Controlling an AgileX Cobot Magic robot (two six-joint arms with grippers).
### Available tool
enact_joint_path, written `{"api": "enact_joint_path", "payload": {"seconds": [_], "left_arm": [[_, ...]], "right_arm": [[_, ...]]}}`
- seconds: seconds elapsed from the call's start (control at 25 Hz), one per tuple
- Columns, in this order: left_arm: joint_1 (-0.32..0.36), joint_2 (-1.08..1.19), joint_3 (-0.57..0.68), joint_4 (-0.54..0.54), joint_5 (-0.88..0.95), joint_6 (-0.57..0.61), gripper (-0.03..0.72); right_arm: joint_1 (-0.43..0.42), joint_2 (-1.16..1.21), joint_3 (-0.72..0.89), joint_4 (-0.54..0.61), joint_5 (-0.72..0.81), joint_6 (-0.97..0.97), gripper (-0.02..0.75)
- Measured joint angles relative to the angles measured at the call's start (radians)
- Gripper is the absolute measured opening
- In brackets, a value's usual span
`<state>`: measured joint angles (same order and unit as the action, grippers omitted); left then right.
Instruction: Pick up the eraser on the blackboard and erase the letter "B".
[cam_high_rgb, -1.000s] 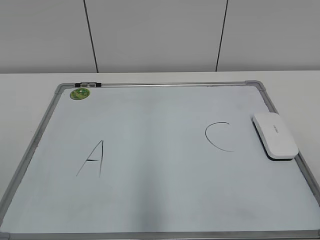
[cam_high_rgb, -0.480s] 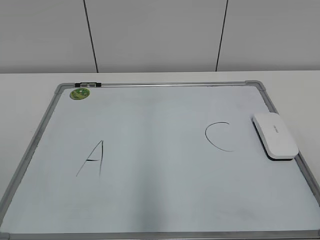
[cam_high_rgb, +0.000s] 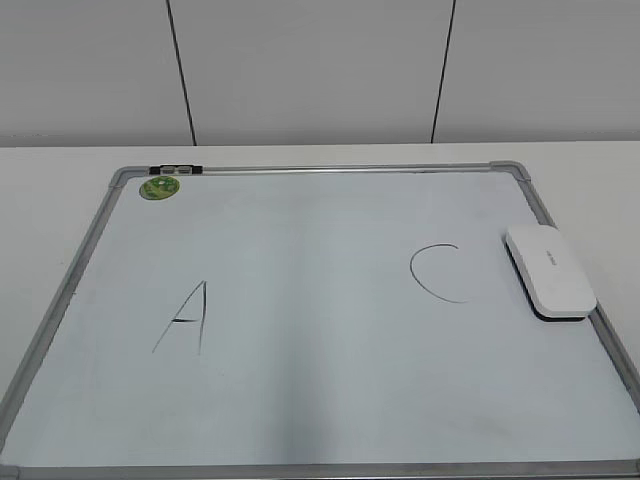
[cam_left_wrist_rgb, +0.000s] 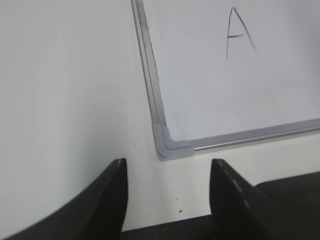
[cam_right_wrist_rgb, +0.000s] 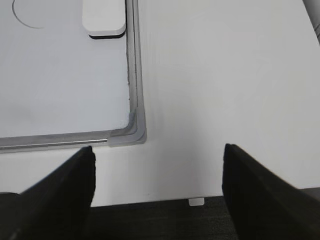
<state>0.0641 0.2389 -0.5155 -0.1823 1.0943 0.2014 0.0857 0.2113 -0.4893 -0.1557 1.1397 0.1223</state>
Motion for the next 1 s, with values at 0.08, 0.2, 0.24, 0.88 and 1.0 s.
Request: {"api": "enact_joint_path", "payload": {"seconds": [0.08, 0.2, 0.24, 0.88, 1.0], "left_arm": [[0.000, -0.065, 0.000, 0.000, 0.000, 0.000, 0.388], [0.000, -0.152, 0.000, 0.000, 0.003, 0.000, 0.388], [0.000, -0.171, 0.000, 0.000, 0.006, 0.000, 0.388], [-0.023, -0.229, 0.000, 0.000, 0.012, 0.000, 0.352], [-0.029, -0.229, 0.000, 0.000, 0.013, 0.000, 0.351]], "right_arm": [[-0.018, -0.021, 0.000, 0.000, 0.000, 0.000, 0.587], [-0.030, -0.063, 0.000, 0.000, 0.000, 0.000, 0.587], [-0.033, -0.081, 0.000, 0.000, 0.000, 0.000, 0.587], [-0.033, -0.227, 0.000, -0.002, 0.002, 0.000, 0.587], [-0.033, -0.227, 0.000, -0.002, 0.002, 0.000, 0.587]]}}
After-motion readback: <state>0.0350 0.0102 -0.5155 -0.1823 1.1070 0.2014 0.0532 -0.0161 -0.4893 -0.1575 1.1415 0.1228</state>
